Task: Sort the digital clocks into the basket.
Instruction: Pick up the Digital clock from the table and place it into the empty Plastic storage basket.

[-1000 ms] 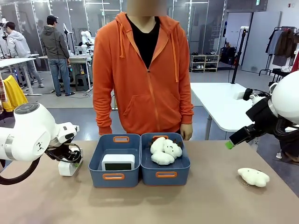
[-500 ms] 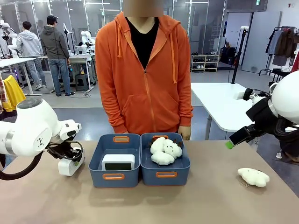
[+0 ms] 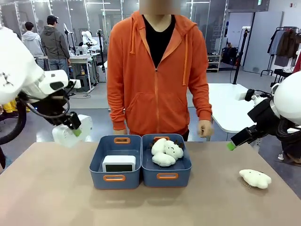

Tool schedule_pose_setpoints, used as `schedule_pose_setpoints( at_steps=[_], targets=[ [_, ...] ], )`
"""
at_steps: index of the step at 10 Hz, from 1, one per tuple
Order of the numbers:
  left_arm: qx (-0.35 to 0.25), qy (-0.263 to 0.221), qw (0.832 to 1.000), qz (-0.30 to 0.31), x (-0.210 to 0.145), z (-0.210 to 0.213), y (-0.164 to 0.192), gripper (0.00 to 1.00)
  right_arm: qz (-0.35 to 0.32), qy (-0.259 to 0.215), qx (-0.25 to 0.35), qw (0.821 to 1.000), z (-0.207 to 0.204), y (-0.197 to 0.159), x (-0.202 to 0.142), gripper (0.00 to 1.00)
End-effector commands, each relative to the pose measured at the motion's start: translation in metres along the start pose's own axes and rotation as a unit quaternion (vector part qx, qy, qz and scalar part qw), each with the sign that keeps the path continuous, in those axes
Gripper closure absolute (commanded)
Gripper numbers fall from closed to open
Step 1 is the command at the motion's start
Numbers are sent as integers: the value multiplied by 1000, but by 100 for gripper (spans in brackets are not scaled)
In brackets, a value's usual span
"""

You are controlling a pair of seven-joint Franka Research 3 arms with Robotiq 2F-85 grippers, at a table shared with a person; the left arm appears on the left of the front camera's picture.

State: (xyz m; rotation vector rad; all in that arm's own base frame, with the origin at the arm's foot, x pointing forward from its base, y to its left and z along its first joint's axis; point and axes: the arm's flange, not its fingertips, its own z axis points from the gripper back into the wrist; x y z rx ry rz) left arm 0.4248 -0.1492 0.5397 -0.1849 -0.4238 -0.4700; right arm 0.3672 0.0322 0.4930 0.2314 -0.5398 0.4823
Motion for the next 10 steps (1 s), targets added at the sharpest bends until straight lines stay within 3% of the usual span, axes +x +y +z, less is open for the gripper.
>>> schedule_pose_setpoints(
  at_steps=[1,4,8,9,10],
  targets=[
    [-44,-10,998,41,6,-51,-13,100,-5,0,-5,1000,-1,1,-1,0],
    [-28,-59,993,99,32,-98,-45,100,-5,0,-5,1000,-1,1,-1,0],
    [11,-39,992,118,52,-147,-34,100,-5,0,-5,1000,-1,1,-1,0],
    [11,-41,992,120,52,-146,-33,8,-5,0,-5,1000,-1,1,-1,0],
    [5,-43,993,110,50,-143,-33,0,-5,0,-5,1000,-1,1,-1,0]
  ],
)
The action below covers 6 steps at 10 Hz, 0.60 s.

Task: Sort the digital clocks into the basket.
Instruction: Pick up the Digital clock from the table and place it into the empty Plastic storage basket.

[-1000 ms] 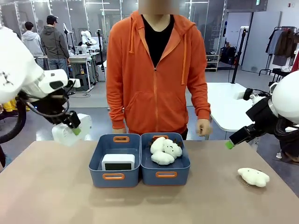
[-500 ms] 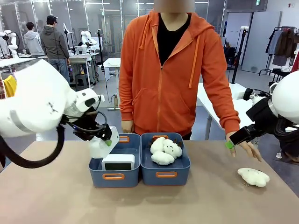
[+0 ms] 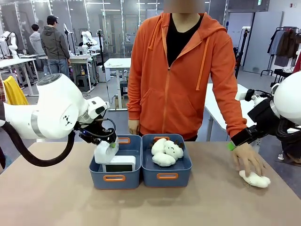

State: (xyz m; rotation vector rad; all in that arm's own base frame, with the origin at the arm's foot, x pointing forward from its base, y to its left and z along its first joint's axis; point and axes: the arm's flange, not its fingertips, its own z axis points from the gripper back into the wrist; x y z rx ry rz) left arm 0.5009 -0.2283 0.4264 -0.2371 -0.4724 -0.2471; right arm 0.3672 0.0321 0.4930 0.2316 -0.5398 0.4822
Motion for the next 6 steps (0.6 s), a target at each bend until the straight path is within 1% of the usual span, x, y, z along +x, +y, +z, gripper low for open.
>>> schedule_pose_setpoints(
  at_steps=[1,3,4,6],
  targets=[
    [-6,-6,1000,1,3,10,-8,0,-5,0,-5,1000,-1,1,-1,0],
    [-9,-6,1000,5,1,15,0,0,-5,0,-5,1000,-1,1,-1,0],
    [-16,-5,1000,0,-3,23,8,0,-5,0,-5,1000,-1,1,-1,0],
    [-66,44,993,-89,-19,52,29,0,-5,0,-5,1000,-1,1,-1,0]
  ],
)
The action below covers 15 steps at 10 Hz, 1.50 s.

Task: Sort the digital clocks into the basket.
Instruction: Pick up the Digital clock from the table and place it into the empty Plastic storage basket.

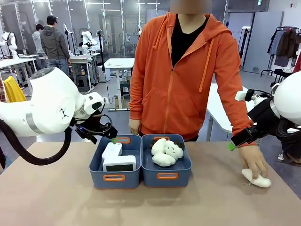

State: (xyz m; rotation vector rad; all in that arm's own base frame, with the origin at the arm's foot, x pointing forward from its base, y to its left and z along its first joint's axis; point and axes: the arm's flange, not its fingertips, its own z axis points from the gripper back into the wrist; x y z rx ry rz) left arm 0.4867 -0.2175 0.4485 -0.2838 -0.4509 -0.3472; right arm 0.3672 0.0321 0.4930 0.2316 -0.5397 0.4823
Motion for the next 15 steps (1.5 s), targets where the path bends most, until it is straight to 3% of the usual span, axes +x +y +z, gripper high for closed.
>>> schedule_pose_setpoints(
  at_steps=[1,4,6,7,9,10,11,12,15],
  targets=[
    [-69,52,993,-86,-29,52,44,0,-5,0,-5,1000,-1,1,-1,0],
    [-126,66,976,-162,-58,102,92,0,-5,0,-5,1000,-1,1,-1,0],
    [-154,54,955,-250,-81,137,129,0,-5,0,-5,1000,-1,1,-1,0],
    [-199,34,939,-280,-95,170,159,0,-5,0,-5,1000,-1,1,-1,0],
    [-221,-27,919,-324,-137,220,213,0,-5,0,-5,1000,-1,1,-1,0],
    [-214,-70,918,-325,-156,228,226,0,-5,0,-5,1000,-1,1,-1,0],
    [-200,-121,930,-282,-162,220,228,0,-5,0,-5,1000,-1,1,-1,0],
    [-196,-42,926,-320,-145,227,218,0,-5,0,-5,1000,-1,1,-1,0],
    [-196,-42,926,-320,-145,227,218,0,-5,0,-5,1000,-1,1,-1,0]
  ],
)
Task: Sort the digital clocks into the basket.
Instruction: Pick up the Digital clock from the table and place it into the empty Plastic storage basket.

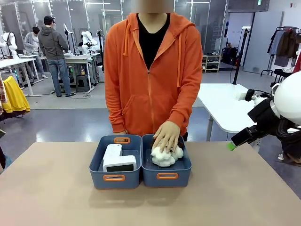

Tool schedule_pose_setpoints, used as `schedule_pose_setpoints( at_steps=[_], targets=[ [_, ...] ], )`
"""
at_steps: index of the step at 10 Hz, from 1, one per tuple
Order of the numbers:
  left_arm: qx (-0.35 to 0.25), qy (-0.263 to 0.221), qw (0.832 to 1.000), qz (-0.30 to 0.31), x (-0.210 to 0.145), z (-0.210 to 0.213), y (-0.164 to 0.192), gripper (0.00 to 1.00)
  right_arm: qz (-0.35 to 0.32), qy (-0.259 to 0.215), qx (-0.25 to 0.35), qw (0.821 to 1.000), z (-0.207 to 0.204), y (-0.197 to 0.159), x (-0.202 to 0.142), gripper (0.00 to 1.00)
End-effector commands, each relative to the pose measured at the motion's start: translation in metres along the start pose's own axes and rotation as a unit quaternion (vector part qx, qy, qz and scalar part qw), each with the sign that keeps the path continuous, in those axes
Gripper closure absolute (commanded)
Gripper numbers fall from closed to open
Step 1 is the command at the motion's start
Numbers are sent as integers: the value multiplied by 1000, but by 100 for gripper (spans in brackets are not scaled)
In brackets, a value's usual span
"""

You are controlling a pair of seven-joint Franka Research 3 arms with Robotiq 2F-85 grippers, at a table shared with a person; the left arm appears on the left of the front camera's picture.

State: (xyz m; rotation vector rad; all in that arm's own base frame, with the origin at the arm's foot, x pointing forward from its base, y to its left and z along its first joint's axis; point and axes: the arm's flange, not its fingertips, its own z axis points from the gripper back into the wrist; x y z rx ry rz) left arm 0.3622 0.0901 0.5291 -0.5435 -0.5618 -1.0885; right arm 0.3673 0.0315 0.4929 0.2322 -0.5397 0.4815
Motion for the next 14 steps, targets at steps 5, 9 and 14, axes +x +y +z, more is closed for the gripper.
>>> schedule_pose_setpoints(
  at_steps=[5,9,14],
  targets=[
    [0,3,1000,7,1,7,2,0,-5,0,-5,1000,-1,1,-1,0],
    [0,3,1000,7,1,7,2,0,-5,0,-5,1000,-1,1,-1,0],
    [0,3,1000,7,1,7,2,0,-5,0,-5,1000,-1,1,-1,0]
  ],
)
